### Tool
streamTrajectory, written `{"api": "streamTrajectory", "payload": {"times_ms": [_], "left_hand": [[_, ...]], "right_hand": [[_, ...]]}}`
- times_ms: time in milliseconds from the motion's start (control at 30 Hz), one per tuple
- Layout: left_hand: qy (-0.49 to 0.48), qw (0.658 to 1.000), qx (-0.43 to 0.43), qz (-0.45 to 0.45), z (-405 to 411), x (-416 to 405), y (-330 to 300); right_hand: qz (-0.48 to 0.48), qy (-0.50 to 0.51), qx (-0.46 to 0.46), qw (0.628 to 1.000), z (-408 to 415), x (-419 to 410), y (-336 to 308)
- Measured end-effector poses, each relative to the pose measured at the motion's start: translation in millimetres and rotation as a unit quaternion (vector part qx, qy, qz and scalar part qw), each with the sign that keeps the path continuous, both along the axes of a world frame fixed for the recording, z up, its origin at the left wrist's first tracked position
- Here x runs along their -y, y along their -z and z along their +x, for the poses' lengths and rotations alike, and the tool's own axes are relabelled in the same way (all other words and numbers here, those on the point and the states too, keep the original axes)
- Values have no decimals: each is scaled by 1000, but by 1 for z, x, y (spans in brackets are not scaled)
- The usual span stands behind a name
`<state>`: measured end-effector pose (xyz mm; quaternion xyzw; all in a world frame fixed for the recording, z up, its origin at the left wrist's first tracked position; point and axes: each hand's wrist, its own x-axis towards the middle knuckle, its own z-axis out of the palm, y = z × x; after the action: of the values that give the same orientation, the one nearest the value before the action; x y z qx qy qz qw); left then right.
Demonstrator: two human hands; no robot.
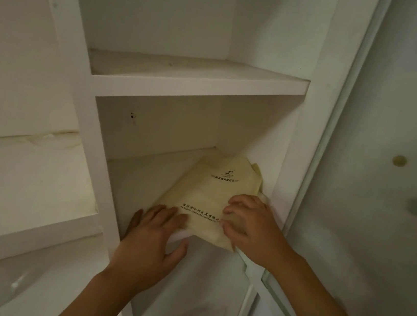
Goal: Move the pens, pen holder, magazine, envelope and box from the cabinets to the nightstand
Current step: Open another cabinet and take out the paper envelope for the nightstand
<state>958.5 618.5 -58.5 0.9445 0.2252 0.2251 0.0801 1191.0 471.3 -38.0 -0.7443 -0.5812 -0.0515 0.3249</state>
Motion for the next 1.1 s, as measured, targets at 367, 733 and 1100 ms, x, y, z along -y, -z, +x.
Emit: {"api": "streamTrajectory", "payload": {"times_ms": [367, 733, 1100], "left_hand": [[18, 994, 100, -26, 1, 3, -4], [7, 995, 93, -24, 2, 4, -4], [-14, 998, 54, -17, 4, 6, -2]], "right_hand": [[-81, 122, 28, 989, 3, -12, -12], [-95, 72, 7, 993, 11, -1, -8], [-85, 17, -5, 996, 17, 17, -5]]}}
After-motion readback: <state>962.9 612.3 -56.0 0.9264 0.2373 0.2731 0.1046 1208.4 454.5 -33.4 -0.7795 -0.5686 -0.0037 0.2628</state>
